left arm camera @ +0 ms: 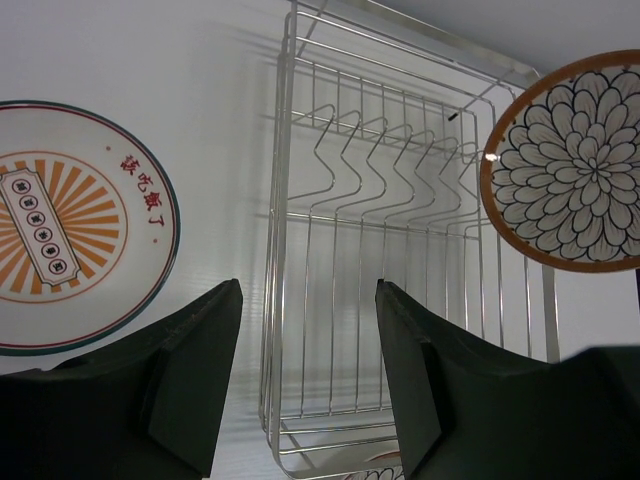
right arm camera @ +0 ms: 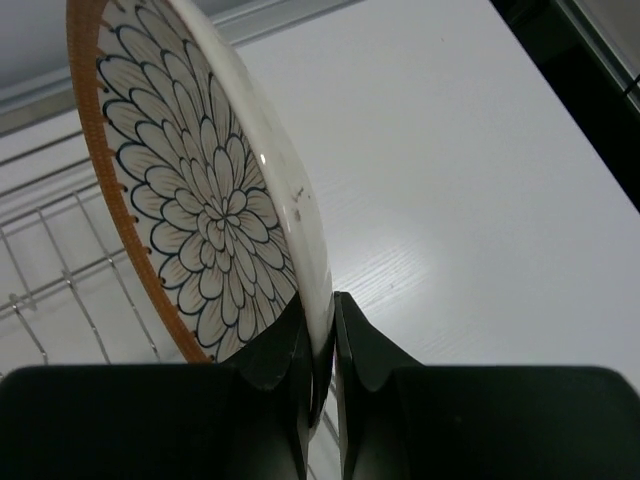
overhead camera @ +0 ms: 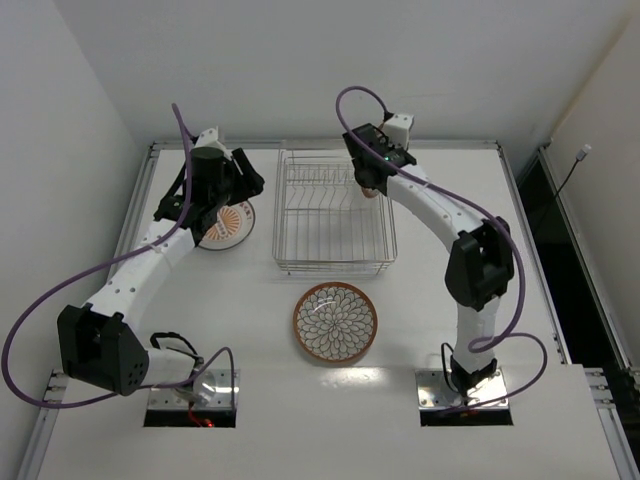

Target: Load the plates into the dish rack

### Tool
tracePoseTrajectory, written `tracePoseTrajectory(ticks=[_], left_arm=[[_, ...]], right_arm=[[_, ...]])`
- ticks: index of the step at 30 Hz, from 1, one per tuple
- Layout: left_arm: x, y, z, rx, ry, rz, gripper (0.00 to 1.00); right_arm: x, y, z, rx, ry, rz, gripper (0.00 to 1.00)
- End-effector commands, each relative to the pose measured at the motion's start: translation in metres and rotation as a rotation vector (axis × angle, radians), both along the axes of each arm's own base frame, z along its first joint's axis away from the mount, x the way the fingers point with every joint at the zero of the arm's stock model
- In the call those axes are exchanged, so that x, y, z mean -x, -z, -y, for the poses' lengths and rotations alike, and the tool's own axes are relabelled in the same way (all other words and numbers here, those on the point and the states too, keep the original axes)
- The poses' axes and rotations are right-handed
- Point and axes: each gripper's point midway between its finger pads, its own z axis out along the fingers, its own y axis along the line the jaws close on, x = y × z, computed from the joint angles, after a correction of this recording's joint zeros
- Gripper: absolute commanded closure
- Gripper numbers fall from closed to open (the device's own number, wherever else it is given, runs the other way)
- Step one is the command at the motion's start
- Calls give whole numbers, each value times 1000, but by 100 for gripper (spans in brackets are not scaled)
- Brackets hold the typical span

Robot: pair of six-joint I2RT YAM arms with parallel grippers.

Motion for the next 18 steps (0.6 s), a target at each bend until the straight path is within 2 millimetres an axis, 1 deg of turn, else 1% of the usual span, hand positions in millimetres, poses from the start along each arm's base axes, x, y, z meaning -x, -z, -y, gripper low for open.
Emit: tracePoseTrajectory(ticks=[1,3,4,5,8,9,10,11,12,13,14,15,16,18], left_arm=[[0,-25,-1,13,8,70,46],[0,-25,-1,13,8,70,46],[1,-25,1,17,17,69,46],[1,-25,1,17,17,69,46],[1,-25,1,17,17,69,46],[1,-25,1,17,17,69,46],[1,-25,1,17,17,69,46],[0,-27,1,19,17,78,46],[0,-27,1,19,17,78,46],[-2,-23,2,17,17,69,46],[-2,-23,2,17,17,69,46],[-2,-23,2,17,17,69,46],[-2,-23,2,17,17,69,46],[-1,-23,3,20,25,68,46]], right_arm=[[-4,-45,8,72,91,131,100],[-2,-45,8,106,113,138,100],[1,-48,6,121,119,148,100],[4,-45,4,146,111,134,100],[9,-53,8,188,148,158,100],[11,-53,6,200,145,154,100],[14,-59,8,206,159,168,100],[14,-60,10,212,165,171,100],[18,-68,8,216,163,181,100],[19,-69,9,223,171,186,100],[23,-81,14,223,191,211,100],[25,-83,11,227,179,211,100],[27,-89,12,227,185,223,100],[28,-90,13,219,186,236,100]])
